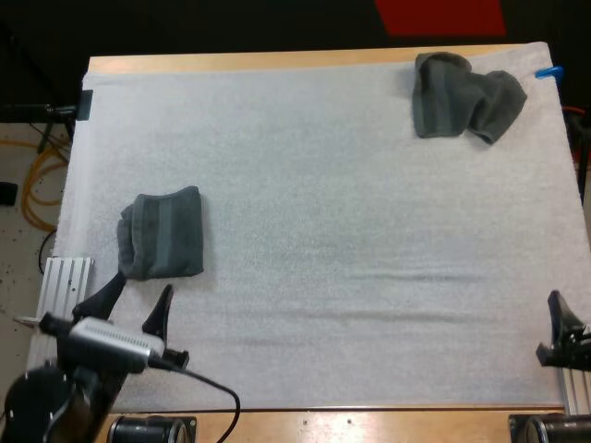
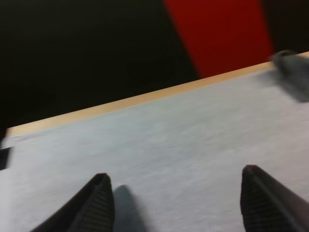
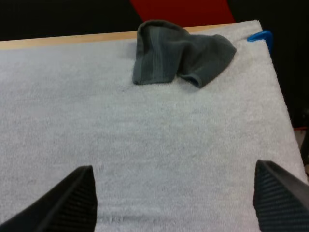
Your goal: Pick towel from pile fold and stack
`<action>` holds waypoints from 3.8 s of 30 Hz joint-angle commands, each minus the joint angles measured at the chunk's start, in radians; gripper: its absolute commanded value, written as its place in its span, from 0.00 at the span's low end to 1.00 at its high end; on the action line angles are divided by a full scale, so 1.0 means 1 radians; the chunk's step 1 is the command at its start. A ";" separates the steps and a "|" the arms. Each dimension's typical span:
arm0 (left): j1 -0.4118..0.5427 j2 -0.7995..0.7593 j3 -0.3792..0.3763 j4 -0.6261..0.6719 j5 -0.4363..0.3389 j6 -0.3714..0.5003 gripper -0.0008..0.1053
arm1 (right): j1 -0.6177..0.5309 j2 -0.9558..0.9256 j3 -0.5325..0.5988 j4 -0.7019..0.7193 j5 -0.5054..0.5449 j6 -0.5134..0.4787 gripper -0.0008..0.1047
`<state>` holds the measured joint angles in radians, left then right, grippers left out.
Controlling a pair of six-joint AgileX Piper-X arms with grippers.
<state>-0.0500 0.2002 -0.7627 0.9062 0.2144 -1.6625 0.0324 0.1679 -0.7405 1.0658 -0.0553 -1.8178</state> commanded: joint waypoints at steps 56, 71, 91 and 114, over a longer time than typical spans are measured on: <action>-0.244 0.415 -0.198 -0.101 0.164 -0.067 0.54 | -0.003 1.840 -0.675 -0.616 0.174 0.695 0.63; -0.244 0.415 -0.198 -0.101 0.164 -0.067 0.54 | -0.056 1.941 -0.675 -0.719 -0.042 0.861 0.34; -0.244 0.415 -0.198 -0.101 0.164 -0.067 0.54 | -0.016 1.619 -0.675 -0.726 -0.129 0.327 0.01; -0.244 0.415 -0.198 -0.103 0.164 -0.060 0.54 | 0.003 1.136 -0.652 -0.248 -0.202 0.112 0.01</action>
<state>-0.2904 0.6159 -0.9534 0.8211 0.3719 -1.7195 0.0337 1.3064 -1.3895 0.8005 -0.2582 -1.6901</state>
